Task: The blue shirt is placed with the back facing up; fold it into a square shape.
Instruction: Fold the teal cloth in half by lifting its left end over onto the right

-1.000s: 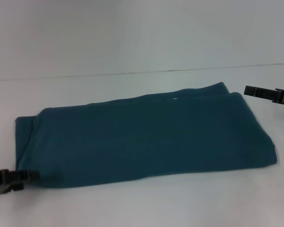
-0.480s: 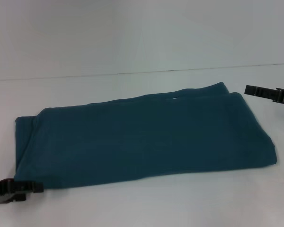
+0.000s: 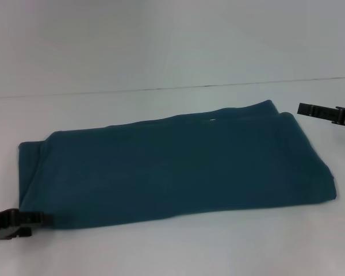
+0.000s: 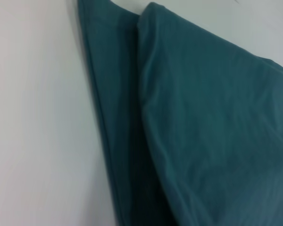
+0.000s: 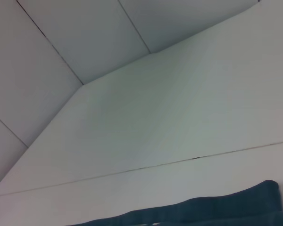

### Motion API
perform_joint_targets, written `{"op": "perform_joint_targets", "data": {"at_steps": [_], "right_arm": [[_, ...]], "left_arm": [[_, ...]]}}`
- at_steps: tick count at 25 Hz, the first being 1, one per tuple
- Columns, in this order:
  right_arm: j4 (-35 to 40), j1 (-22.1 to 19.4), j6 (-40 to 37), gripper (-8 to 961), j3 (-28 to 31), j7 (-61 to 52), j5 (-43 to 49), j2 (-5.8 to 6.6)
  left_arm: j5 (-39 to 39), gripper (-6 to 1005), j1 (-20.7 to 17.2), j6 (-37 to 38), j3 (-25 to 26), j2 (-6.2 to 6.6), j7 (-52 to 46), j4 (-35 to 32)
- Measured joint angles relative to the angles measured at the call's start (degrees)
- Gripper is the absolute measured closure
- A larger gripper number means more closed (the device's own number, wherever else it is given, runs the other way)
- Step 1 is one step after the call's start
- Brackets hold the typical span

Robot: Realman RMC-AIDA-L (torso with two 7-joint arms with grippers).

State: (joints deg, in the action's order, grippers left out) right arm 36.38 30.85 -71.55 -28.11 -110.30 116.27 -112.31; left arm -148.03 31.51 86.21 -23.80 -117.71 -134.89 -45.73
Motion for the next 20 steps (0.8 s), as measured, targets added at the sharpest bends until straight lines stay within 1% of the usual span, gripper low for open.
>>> {"op": "perform_joint_targets", "data": {"at_steps": [13,20], "right_arm": [[0.0,0.0,0.0,168,0.0,0.0,0.0,0.09],[0.0,0.0,0.1,168,0.0,0.0,0.0,0.09]], "left_arm": [[-0.3,309,1.2,-3.3,-0.4,0.28,-1.2,-0.1],[0.0,313,2.0,-3.6,-0.4,0.29,-0.9,0.4]]}}
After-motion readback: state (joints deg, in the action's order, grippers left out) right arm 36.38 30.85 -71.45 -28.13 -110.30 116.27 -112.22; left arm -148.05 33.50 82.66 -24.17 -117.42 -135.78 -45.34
